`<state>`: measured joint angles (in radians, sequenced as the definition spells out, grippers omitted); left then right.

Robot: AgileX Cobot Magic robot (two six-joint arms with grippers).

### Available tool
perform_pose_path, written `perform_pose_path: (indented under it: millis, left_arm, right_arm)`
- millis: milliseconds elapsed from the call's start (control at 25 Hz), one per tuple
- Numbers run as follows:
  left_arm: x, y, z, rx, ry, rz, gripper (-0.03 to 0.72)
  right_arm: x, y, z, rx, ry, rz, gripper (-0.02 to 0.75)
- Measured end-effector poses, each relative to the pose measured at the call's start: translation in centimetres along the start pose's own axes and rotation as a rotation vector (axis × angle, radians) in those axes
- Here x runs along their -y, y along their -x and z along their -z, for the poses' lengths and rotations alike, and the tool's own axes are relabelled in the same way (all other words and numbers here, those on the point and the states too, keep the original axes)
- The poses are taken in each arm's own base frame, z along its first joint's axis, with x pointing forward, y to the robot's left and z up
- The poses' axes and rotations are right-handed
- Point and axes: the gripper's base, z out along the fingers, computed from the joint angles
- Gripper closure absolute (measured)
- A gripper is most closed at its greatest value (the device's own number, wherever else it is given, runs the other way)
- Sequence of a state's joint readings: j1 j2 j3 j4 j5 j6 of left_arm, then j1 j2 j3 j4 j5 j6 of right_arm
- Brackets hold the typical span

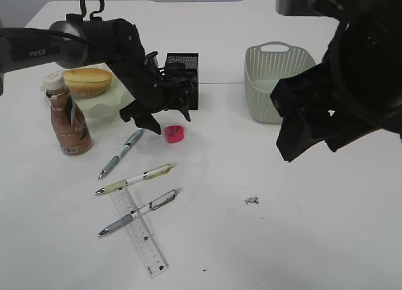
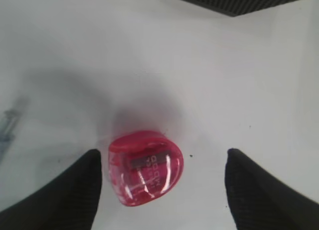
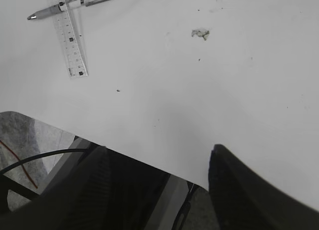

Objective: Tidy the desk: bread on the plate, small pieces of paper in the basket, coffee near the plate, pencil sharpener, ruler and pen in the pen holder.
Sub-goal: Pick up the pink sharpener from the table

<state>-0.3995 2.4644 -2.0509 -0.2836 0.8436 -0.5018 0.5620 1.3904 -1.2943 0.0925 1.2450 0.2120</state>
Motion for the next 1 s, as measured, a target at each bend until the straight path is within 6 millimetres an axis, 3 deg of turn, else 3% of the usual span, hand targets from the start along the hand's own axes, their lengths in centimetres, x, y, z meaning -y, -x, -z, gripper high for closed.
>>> perform_pose_path:
  millis: [1000]
  left_arm:
    - [-0.4, 0.2, -1.8, 0.005, -0.003, -0.016, 0.127]
  right_arm:
    - [0.0, 0.0, 0.0, 0.000, 0.000, 0.019, 0.280]
